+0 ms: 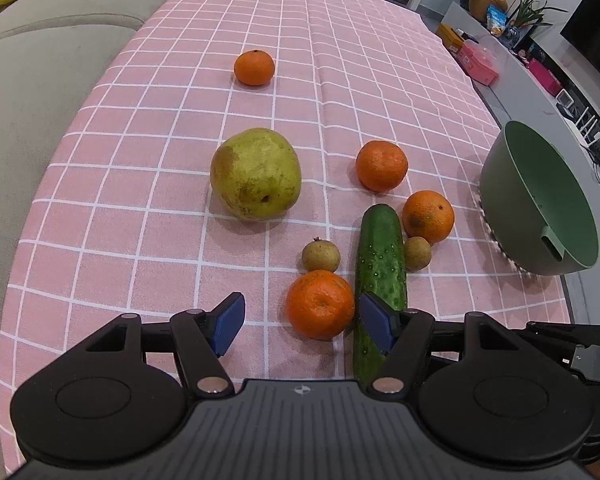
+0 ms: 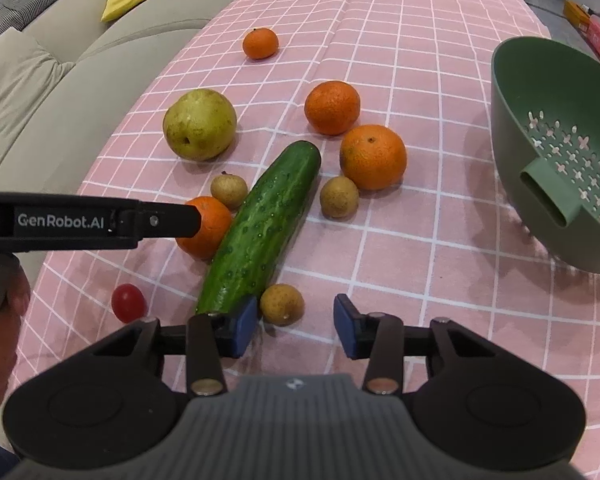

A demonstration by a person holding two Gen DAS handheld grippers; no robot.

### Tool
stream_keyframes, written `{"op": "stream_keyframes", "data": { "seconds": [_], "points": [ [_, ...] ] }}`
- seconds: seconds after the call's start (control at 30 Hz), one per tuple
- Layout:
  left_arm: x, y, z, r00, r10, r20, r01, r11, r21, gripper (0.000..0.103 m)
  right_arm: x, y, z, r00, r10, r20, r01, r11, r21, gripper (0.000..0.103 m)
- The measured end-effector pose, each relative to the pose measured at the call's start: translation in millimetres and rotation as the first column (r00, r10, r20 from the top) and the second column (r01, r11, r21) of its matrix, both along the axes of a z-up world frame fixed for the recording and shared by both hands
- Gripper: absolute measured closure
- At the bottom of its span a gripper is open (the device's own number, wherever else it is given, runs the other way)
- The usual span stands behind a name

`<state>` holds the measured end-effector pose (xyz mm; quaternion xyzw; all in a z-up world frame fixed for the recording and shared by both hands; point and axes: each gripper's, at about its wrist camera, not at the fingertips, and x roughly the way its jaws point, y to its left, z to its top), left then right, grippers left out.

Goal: Organize fruits
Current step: 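Grasp the orange beside the cucumber with the left tool while the right tool grasps a small brown fruit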

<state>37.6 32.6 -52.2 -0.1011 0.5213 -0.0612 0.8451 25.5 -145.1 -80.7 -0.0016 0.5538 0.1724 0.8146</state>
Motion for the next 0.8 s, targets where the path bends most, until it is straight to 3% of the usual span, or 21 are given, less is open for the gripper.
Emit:
{"op": "stream_keyframes", "data": {
  "seconds": [0.07, 0.1, 0.13, 0.47, 0.63, 0.8],
  "points": [
    [1.0, 0.5, -2.5, 1.000, 0.002, -0.007, -0.002, 1.000, -0.008, 0.025, 1.7, -3.6, -0.9, 1.000, -0.001, -0.013, 0.002, 1.000, 0.029, 0.068],
    [1.4, 0.4, -3.5, 1.000, 0.004, -0.010, -0.004, 1.000, -0.008, 0.025, 3.3, -5.8, -1.2, 1.000, 0.002, -0.025, 0.000, 0.999, 0.048, 0.078],
    [1.3, 0.7, -4.1, 1.000, 0.006, -0.012, -0.006, 1.000, -0.009, 0.025, 5.4, -8.5, -1.4, 0.999, 0.002, -0.033, 0.000, 0.998, 0.065, 0.082],
    [4.5, -0.7, -13.4, 1.000, 0.005, -0.028, -0.006, 1.000, -0.031, 0.025, 10.7, -13.6, -7.4, 0.999, 0.015, -0.045, -0.009, 0.992, 0.128, 0.082],
    [5.9, -2.5, -16.3, 1.000, 0.007, -0.012, -0.008, 0.999, -0.031, 0.026, 13.3, -22.4, -10.3, 0.996, -0.006, -0.091, 0.022, 0.985, 0.172, 0.085],
    [7.7, -0.9, -19.4, 1.000, 0.016, -0.008, -0.016, 0.999, -0.043, 0.026, 11.1, -22.6, -8.2, 0.997, 0.003, -0.079, 0.010, 0.987, 0.158, 0.085]
  ]
}}
